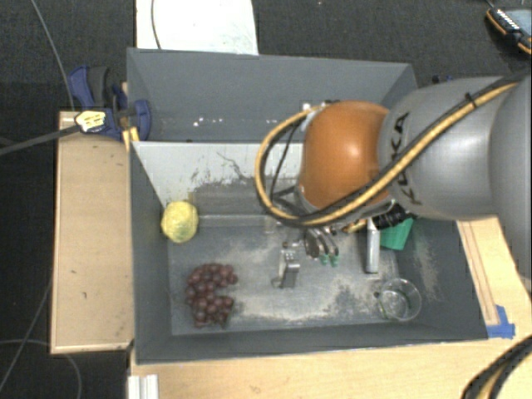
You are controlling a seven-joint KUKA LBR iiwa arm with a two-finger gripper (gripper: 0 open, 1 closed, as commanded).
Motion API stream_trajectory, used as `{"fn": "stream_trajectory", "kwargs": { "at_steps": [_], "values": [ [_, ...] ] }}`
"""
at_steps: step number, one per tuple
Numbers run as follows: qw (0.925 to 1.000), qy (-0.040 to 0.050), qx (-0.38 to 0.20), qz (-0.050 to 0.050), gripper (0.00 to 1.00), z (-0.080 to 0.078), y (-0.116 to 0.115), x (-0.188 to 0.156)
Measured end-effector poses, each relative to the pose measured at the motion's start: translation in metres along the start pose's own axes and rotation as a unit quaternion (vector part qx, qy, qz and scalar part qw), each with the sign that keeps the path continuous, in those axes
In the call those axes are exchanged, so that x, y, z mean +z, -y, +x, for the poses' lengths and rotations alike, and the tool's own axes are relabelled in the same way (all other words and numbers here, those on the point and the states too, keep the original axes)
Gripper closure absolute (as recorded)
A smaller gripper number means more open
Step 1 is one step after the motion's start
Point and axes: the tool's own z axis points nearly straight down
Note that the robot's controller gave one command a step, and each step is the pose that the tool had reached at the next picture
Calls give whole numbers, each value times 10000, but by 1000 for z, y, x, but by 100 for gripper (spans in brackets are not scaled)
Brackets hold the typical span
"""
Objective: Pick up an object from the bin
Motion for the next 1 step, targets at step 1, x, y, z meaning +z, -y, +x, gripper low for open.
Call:
{"fn": "stream_trajectory", "kwargs": {
  "at_steps": [1],
  "values": [
    [10000, 41, 31, -6, 0, -2, 1, -5]
  ]
}}
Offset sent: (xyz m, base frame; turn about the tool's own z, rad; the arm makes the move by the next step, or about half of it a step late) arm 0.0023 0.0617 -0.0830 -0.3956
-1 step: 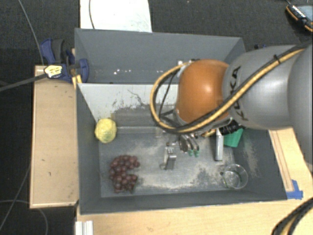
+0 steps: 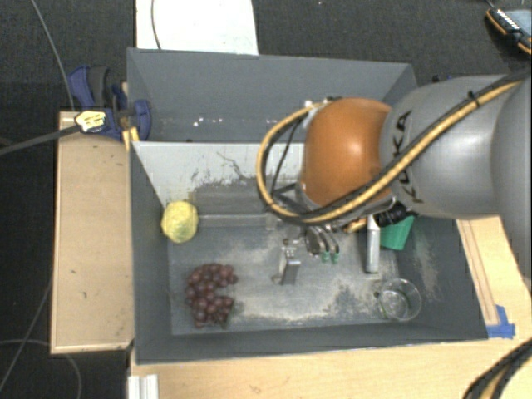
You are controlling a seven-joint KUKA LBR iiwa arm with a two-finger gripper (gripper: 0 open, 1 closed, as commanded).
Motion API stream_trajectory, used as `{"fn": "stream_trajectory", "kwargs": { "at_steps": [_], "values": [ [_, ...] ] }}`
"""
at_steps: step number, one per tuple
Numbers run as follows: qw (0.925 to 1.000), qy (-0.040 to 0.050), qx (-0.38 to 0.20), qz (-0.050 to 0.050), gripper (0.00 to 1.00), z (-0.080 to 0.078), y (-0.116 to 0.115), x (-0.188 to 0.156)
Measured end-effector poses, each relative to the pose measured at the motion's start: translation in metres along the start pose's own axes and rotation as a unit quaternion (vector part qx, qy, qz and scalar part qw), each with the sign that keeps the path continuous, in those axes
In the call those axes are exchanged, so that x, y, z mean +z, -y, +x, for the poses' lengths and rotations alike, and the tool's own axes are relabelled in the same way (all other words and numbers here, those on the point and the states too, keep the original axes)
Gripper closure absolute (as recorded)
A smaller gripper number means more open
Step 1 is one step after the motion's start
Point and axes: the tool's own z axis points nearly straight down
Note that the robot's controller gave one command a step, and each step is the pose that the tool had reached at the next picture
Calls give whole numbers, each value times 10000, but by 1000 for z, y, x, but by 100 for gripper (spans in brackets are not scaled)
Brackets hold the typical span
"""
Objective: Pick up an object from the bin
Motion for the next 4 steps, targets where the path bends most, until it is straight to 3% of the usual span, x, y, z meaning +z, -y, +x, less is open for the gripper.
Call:
{"fn": "stream_trajectory", "kwargs": {
  "at_steps": [1, 2, 3, 4],
  "values": [
    [9797, -48, -2003, -9, 0, 1, -64, 90],
    [9863, 12, -1651, -5, 0, 27, -76, 19],
    [9291, -54, -3699, -23, 0, 43, -139, 58],
    [9148, 11, -4039, -8, 0, 45, -121, 87]
  ]
}}
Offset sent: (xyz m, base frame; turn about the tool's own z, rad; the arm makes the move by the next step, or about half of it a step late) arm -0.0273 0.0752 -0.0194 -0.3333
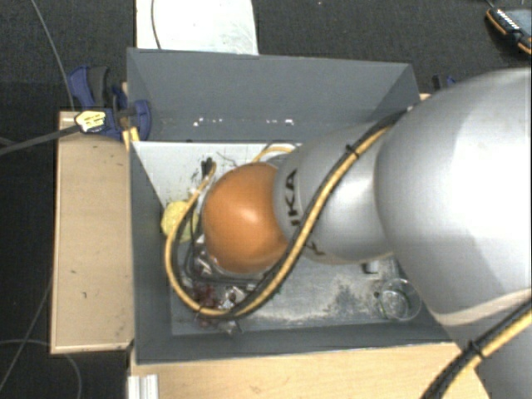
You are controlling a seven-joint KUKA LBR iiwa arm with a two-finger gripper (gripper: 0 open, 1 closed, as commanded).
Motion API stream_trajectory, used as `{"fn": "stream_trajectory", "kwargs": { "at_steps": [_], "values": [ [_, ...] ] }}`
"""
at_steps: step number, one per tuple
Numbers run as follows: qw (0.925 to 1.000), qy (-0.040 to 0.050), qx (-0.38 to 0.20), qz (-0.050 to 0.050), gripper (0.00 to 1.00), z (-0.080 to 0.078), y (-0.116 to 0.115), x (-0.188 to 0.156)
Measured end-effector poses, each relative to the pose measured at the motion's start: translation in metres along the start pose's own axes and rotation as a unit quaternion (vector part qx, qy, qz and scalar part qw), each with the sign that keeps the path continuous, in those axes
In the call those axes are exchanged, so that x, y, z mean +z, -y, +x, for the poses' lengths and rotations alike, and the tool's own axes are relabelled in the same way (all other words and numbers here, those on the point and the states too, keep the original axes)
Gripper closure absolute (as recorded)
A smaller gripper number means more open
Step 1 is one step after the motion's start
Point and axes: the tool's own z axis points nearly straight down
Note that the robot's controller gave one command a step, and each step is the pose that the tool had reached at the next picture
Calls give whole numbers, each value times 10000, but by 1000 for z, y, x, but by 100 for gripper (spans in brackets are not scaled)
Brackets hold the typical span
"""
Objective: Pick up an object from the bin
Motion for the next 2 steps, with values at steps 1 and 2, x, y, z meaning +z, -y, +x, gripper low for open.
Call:
{"fn": "stream_trajectory", "kwargs": {
  "at_steps": [1, 2],
  "values": [
    [9867, 2, -1624, -24, 100, -9, 7, 0],
    [9869, 0, -1614, -26, 100, -9, 7, 0]
  ]
}}
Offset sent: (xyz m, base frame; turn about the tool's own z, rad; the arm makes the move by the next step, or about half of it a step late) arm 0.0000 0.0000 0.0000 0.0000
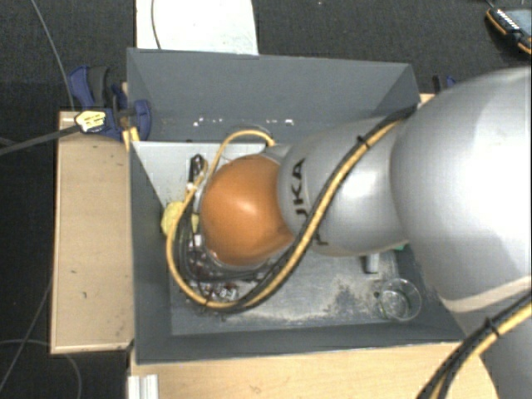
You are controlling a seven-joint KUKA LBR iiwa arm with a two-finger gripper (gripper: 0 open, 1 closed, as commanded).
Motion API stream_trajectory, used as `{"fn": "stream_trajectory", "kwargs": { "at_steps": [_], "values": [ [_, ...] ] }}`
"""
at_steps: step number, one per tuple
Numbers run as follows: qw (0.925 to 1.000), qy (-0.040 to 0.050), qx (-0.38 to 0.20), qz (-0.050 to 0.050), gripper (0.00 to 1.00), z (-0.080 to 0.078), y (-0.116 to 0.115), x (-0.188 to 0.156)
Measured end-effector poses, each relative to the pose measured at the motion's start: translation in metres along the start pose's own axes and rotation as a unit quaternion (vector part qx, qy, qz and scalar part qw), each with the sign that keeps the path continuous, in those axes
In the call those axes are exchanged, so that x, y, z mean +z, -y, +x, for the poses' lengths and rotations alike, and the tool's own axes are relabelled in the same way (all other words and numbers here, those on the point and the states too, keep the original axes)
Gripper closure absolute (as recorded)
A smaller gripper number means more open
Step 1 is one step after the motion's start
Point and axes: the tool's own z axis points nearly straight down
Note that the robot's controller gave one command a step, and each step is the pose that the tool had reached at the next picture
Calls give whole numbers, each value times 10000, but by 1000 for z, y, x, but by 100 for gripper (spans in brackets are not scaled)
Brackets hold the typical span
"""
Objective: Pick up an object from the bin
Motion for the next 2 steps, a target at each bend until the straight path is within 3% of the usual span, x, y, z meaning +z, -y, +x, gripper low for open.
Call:
{"fn": "stream_trajectory", "kwargs": {
  "at_steps": [2],
  "values": [
    [10000, -27, 25, -36, 100, 2, -2, -16]
  ]
}}
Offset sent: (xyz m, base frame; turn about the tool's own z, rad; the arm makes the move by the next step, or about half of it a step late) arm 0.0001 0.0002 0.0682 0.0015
